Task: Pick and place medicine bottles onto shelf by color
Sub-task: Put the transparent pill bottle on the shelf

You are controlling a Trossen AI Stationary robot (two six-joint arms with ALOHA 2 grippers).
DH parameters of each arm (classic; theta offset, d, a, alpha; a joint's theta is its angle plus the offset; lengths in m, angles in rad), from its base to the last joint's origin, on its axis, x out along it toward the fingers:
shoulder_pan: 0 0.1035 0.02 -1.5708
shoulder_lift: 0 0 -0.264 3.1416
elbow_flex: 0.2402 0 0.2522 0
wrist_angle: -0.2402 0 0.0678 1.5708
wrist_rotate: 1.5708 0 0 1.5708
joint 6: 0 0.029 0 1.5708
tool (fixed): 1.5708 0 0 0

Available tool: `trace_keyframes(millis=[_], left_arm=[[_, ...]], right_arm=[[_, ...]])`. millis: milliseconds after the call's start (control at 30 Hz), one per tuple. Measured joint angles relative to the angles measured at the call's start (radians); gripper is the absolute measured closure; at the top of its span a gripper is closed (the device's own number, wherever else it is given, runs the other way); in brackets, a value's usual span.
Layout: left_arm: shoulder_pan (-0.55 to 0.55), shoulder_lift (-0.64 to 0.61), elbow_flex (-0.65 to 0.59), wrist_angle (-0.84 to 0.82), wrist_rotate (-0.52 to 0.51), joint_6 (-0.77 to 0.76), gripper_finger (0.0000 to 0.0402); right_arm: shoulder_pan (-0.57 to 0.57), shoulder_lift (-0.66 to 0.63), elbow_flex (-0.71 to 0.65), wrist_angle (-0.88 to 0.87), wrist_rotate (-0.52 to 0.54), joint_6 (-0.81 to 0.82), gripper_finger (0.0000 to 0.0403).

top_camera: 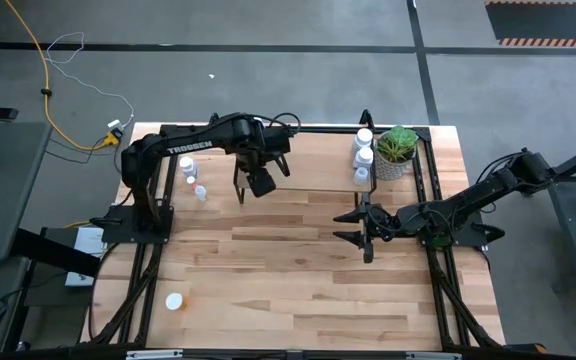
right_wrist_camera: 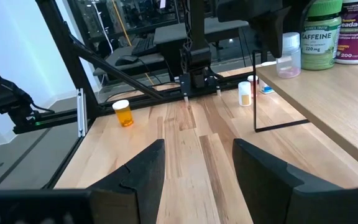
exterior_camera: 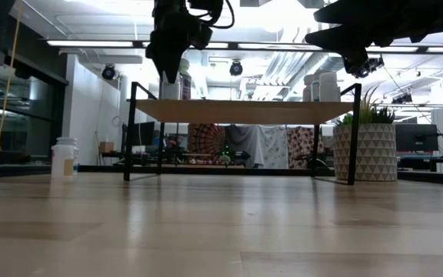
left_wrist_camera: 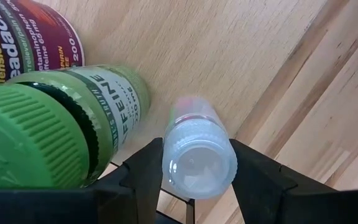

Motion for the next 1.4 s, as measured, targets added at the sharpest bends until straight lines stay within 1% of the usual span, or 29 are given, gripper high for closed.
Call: trace_keyframes(millis=[133,233,567,667,1100,1233,1400], left_arm=[[0.001,0.0,0.0,0.0,0.0,0.0,0.0237],[0.002,0.0,-0.001,0.0,-0.005,-0.009,0.0227],[0.002,0.0,-0.001,0.0,-0.009,0.011,0.0153],[0.002,0.0,-0.001,0.0,-0.011,0.018,0.0138],[0.002,-0.002,-0.001,0.008,0.002,0.017,0.0133],[0.002,-0.002,0.0,0.007,0.026,0.018,0.0133],[0.002,-0.004,0.054,-0.008,0.015,0.017,0.0133]], right_arm=[[0.0,0.0,0.0,0.0,0.0,0.0,0.0224],[0.0,0.0,0.0,0.0,0.0,0.0,0.0224],[0.0,0.0,0.0,0.0,0.0,0.0,0.0224],[0.0,0.0,0.0,0.0,0.0,0.0,0.0224],[0.0,0.0,0.0,0.0,0.0,0.0,0.0224],[0.0,0.0,0.0,0.0,0.0,0.0,0.0224],[0.0,0.0,0.0,0.0,0.0,0.0,0.0224]])
